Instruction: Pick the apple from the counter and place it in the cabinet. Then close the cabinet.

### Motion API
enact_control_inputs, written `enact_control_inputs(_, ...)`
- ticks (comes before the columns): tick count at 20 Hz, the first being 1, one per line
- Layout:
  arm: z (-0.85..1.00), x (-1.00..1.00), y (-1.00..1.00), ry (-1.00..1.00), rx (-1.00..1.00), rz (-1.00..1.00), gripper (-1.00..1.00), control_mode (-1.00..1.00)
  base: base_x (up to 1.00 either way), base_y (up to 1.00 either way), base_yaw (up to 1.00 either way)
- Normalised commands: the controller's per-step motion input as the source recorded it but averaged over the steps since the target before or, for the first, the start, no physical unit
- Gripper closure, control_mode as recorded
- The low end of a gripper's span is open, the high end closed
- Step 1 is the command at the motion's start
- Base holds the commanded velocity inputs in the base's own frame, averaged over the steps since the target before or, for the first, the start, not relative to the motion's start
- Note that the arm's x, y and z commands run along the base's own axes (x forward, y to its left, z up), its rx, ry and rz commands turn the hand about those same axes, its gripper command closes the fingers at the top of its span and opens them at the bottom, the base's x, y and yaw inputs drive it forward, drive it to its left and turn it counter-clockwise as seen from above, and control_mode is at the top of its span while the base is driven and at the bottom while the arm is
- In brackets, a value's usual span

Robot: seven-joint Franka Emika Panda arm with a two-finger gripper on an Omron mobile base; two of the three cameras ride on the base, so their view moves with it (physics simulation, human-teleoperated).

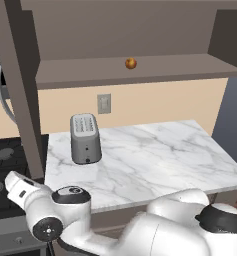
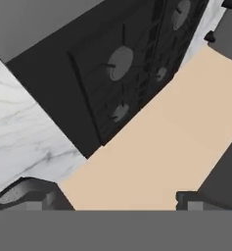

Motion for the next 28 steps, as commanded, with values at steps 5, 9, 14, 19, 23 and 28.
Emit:
enact_control_inputs(5, 0.0, 0.0, 0.75, -0.26, -0.01, -0.1, -1.0, -1.0, 0.0, 0.0, 0.0)
enact_control_inputs(9, 0.0, 0.0, 0.5, -0.26, 0.0, -0.13, -1.0, -1.0, 0.0, 0.0, 0.0)
enact_control_inputs(14, 0.25, 0.0, 0.39, -0.29, 0.01, -0.16, -1.0, -1.0, 0.0, 0.0, 0.0)
enact_control_inputs(19, 0.58, 0.0, 0.16, -0.28, 0.07, -0.14, -1.0, -1.0, 0.0, 0.0, 0.0)
enact_control_inputs(23, 0.77, 0.07, 0.0, -0.23, 0.12, -0.15, -1.0, -1.0, 0.0, 0.0, 0.0)
enact_control_inputs(28, 0.73, 0.0, -0.05, -0.18, 0.2, -0.13, -1.0, -1.0, 0.0, 0.0, 0.0)
